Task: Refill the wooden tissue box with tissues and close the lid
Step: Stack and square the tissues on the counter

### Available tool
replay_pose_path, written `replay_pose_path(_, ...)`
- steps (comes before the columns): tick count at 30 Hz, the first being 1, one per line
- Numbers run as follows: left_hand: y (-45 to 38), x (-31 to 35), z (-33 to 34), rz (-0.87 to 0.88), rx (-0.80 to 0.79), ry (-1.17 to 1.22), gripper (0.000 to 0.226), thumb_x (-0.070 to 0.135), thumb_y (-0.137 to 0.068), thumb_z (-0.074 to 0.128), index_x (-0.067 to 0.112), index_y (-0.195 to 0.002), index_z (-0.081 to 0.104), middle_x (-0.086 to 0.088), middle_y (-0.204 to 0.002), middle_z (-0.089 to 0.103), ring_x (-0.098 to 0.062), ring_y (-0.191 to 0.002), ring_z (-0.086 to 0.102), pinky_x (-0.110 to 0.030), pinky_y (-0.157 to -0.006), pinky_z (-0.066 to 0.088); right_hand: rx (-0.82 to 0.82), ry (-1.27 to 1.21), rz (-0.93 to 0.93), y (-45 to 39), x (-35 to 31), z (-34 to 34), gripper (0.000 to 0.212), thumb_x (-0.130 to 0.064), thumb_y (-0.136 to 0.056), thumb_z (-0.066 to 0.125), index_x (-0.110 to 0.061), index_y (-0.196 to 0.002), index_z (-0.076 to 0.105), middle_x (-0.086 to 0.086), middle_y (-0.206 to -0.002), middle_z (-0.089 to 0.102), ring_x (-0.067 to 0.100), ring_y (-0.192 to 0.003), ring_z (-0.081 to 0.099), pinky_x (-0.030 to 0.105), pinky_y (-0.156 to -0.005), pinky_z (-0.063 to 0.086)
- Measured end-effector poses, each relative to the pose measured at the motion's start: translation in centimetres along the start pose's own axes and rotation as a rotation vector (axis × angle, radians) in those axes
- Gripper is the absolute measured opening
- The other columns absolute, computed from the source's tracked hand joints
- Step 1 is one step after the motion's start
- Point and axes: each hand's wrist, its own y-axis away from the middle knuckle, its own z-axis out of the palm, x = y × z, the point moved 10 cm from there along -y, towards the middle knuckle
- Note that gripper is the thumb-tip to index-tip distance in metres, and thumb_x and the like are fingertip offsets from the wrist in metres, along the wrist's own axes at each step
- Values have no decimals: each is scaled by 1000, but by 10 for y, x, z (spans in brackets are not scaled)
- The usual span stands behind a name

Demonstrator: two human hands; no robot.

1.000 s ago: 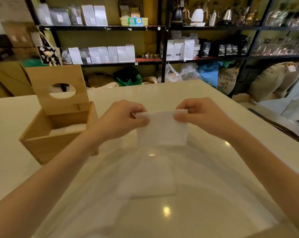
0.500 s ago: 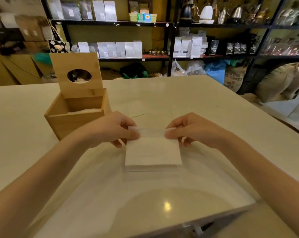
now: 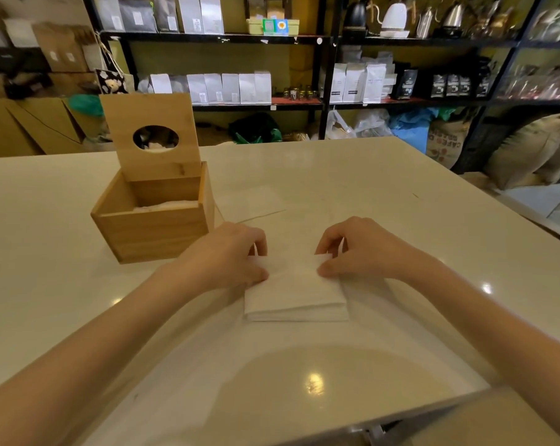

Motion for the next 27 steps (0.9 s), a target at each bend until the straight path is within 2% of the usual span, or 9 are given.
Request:
replay_pose_path(2,-3,2,-1,3,-42,-118,40,41,-79,64,24,-113,51,3,-106,55,-14,-90,48,-32,-83,49,-55,66,-3,-4,-2,0,25,-28,-70,74,-21,-94,67,-12,-77,55,2,-64,49,21,-64,42)
replay_pose_path(4,-8,6,-7,19,-64,-196,48,46,-79,62,26,-119,47,3,-109,54,-13,-92,48,-31,-84,48,-105,114,-26,-12,-6,-2,30,-32,-74,72,-20,-99,65,-8,-86,56,3,-67,48,21,-65,40)
replay_pose_path(7,-22,11,-24,20,-49,-167,44,41,-83,58,22,-122,50,1,-113,57,-13,-95,50,-29,-87,46,-136,150,-79,-29,-16,-14,29,-32,-78,68,-17,-102,65,-2,-92,58,8,-74,51,20,-66,41)
replay_pose_path(11,-44,3,-55,-83,107,-57,37,37,-88,53,17,-119,54,-3,-118,58,-14,-94,48,-26,-83,41,-98,187,-162,-61,-30,-35,24,-27,-82,64,-16,-104,65,-1,-91,57,12,-77,54,18,-67,42)
replay_pose_path(13,-53,0,-65,-151,211,0,39,32,-91,50,16,-125,49,-5,-125,54,-18,-102,51,-29,-86,43,-27,165,-199,-80,-35,-45,22,-26,-84,63,-17,-104,65,-1,-93,59,15,-85,56,21,-68,43)
replay_pose_path(17,-71,6,-63,-228,324,-163,48,12,-92,46,9,-137,30,-12,-142,33,-27,-124,41,-35,-97,40,89,50,-271,-114,-42,-46,35,-24,-86,60,-19,-121,53,-1,-103,59,16,-94,57,23,-77,41)
replay_pose_path(21,-101,-9,-38,-320,232,-343,62,0,-90,42,-3,-143,10,-27,-152,8,-41,-141,11,-42,-110,29,139,75,-300,-143,-40,-21,47,-23,-90,55,-21,-134,40,2,-127,55,19,-114,50,31,-96,41)
replay_pose_path(24,-116,-30,-18,-428,138,-408,61,5,-92,39,-8,-142,7,-32,-151,8,-44,-140,9,-47,-113,20,117,167,-336,-159,-36,0,43,-24,-94,44,-20,-137,37,3,-141,46,20,-128,37,35,-106,33)
replay_pose_path(27,-122,-49,-7,-514,104,-417,51,8,-94,30,-12,-139,13,-33,-149,17,-44,-138,16,-49,-113,18,72,264,-370,-169,-34,14,42,-25,-96,38,-19,-138,36,3,-144,42,21,-132,32,37,-108,29)
